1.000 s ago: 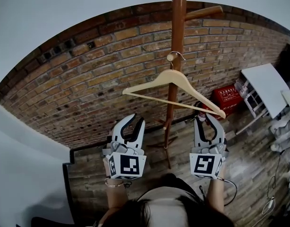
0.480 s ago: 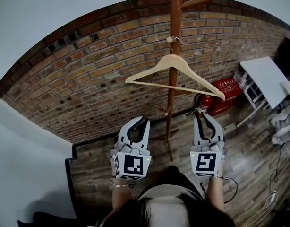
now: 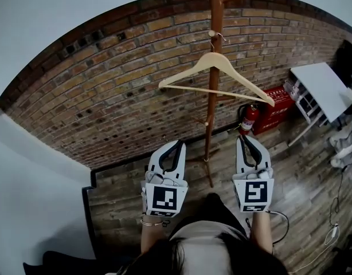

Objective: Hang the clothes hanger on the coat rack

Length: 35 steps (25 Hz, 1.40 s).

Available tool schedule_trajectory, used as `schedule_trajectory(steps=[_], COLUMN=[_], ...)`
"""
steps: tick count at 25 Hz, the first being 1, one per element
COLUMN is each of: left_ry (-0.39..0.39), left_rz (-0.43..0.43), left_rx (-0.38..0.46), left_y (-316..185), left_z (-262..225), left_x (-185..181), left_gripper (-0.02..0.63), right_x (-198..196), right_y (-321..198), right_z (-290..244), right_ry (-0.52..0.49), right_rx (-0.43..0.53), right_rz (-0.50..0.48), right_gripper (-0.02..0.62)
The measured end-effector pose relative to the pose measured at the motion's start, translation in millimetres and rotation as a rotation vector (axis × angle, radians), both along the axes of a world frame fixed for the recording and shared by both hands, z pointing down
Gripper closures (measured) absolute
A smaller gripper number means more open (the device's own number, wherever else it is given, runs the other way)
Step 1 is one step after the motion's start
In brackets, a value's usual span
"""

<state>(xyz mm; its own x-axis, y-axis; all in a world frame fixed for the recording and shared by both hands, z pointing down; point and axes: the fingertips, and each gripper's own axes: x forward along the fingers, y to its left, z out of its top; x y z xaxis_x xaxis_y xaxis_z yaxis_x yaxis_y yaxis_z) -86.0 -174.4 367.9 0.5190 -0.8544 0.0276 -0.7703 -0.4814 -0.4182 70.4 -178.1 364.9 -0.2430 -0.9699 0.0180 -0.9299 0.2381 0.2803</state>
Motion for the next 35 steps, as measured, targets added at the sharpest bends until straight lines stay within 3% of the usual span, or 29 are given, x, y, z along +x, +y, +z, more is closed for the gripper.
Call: schedule_trajectory(steps=[9, 16, 35], left_ry=[0.117, 0.176, 0.186], left_rz=[0.006, 0.011, -0.059], left_rx=[-0.037, -0.044, -0.041], left_y=[24.5, 27.6, -6.3], left_z=[9.4, 13.1, 4.2], left_x=[-0.3, 15.1, 65.7], left_gripper=[0.592, 0.595, 0.597], right_x=[-6.1, -11.6, 26.6], right_y=[22.7, 25.2, 1.5], right_z=[15.6, 22.5, 18.3], right_ry=[-0.165, -0.218, -0.156], right_rx=[-0.069, -0.08, -0.078], right_rz=[-0.007, -0.033, -0.085], right_gripper=[0.551, 0.554, 0.558])
